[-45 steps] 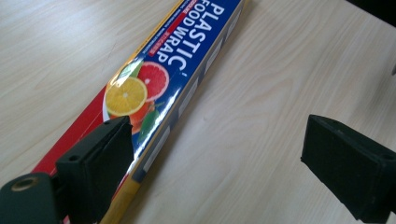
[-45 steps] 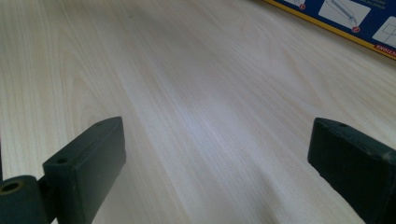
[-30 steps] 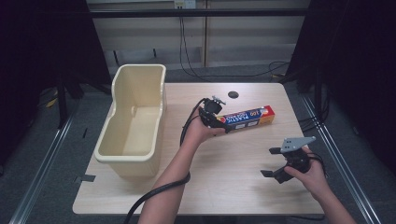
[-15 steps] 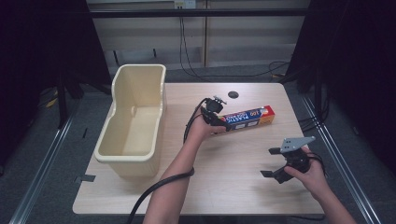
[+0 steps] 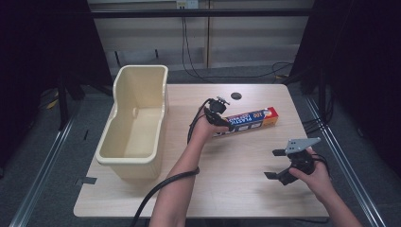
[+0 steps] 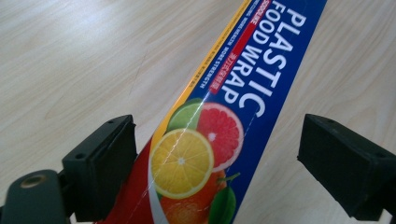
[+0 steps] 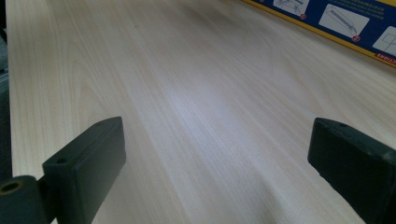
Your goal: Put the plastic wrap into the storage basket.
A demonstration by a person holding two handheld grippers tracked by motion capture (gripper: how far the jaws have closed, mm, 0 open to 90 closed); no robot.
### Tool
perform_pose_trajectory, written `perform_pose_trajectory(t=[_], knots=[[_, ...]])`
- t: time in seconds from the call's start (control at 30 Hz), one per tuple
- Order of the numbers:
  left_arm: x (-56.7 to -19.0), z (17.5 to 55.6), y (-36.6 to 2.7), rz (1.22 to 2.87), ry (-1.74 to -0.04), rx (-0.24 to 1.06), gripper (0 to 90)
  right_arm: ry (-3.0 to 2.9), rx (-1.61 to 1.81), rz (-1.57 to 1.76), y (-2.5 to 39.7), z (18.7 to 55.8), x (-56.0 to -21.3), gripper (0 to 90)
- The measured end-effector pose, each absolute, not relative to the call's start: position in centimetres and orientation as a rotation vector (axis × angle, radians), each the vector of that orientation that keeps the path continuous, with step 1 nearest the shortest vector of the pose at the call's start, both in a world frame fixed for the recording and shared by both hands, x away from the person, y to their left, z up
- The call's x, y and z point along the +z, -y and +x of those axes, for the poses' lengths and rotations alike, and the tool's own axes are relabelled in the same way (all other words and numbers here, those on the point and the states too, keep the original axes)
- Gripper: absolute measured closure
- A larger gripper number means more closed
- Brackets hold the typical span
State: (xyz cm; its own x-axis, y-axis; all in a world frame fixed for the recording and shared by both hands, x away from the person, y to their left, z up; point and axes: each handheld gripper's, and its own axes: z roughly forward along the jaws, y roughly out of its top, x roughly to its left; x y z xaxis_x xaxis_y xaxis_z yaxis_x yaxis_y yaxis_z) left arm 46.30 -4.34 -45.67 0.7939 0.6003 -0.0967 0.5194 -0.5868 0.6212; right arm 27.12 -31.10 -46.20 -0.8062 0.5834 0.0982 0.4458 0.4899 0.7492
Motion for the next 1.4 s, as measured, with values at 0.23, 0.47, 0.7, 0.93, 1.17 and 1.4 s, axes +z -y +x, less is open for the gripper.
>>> perform_pose_trajectory(t=[0.23,0.47,0.7,0.93,1.17,1.4], knots=[[-45.8,45.9,4.1,2.336,-0.823,0.17,17.1,-2.549,1.237,0.897,31.3,27.1,-46.0,4.0],[-46.4,45.5,3.6,2.372,-0.828,0.127,24.5,-2.549,1.238,0.897,31.2,27.1,-46.0,4.0],[-46.0,44.6,3.3,2.429,-0.796,0.104,34.2,-2.547,1.239,0.907,31.1,27.1,-46.1,4.0],[-45.8,43.1,2.8,2.432,-0.828,0.107,37.0,-2.547,1.25,0.896,31.1,27.1,-46.0,4.0],[-45.7,41.6,1.9,2.424,-0.872,0.097,36.9,-2.551,1.247,0.894,30.9,27.0,-45.9,4.0],[-45.0,42.2,2.5,2.421,-0.901,0.093,26.4,-2.554,1.243,0.888,30.8,27.0,-45.9,4.0]])
